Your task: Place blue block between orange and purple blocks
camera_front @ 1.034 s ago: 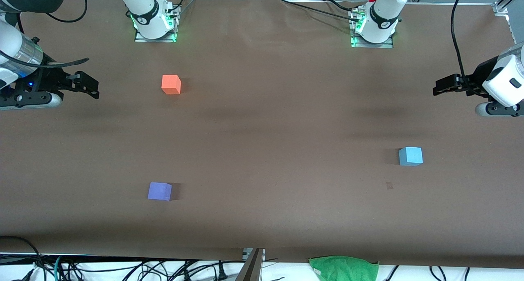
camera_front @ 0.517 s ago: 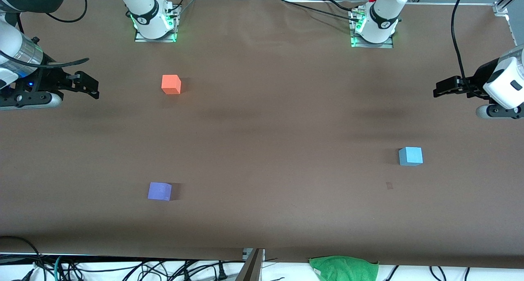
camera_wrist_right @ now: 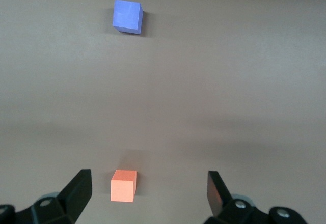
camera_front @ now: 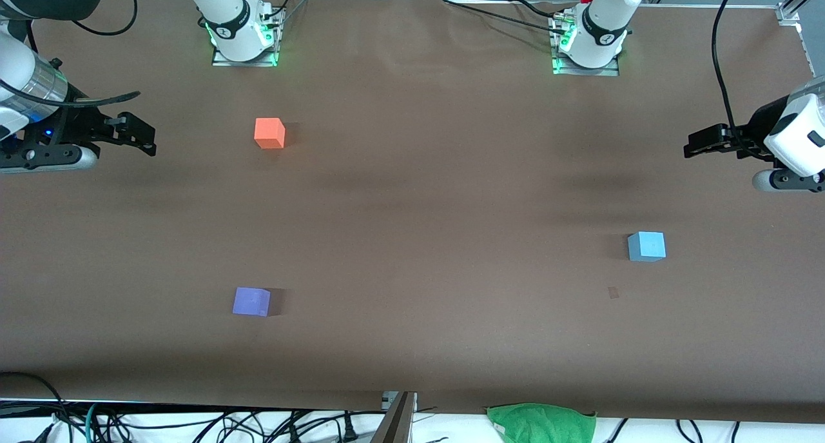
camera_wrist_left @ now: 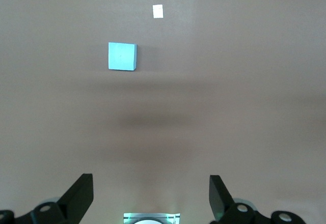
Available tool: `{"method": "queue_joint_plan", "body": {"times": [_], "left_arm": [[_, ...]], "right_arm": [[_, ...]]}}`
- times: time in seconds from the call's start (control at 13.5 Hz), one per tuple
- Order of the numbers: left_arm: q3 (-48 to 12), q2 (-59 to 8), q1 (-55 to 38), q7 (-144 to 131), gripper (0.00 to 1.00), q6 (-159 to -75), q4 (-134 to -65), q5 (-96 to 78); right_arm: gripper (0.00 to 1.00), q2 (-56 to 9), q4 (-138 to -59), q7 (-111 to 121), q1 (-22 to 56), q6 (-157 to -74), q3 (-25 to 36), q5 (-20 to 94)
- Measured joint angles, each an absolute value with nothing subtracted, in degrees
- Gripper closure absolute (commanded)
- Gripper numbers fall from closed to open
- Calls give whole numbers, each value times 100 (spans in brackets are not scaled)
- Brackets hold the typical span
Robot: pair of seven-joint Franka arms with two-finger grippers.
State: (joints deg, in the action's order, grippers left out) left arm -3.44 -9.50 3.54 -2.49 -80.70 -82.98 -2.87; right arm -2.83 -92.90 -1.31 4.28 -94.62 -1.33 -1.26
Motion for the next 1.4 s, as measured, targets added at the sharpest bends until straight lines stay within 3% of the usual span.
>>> {"method": "queue_joint_plan", "body": {"times": [0.96, 1.4], "left_arm": [[-327, -1131, 285, -248, 0, -7879, -8297, -282], [-290, -1963, 468, 173, 0, -8162, -8348, -262]], "right_arm": [[0, -283, -9290, -131, 428, -9462, -133, -126], [0, -283, -9290, -131, 428, -9462, -133, -126]]}}
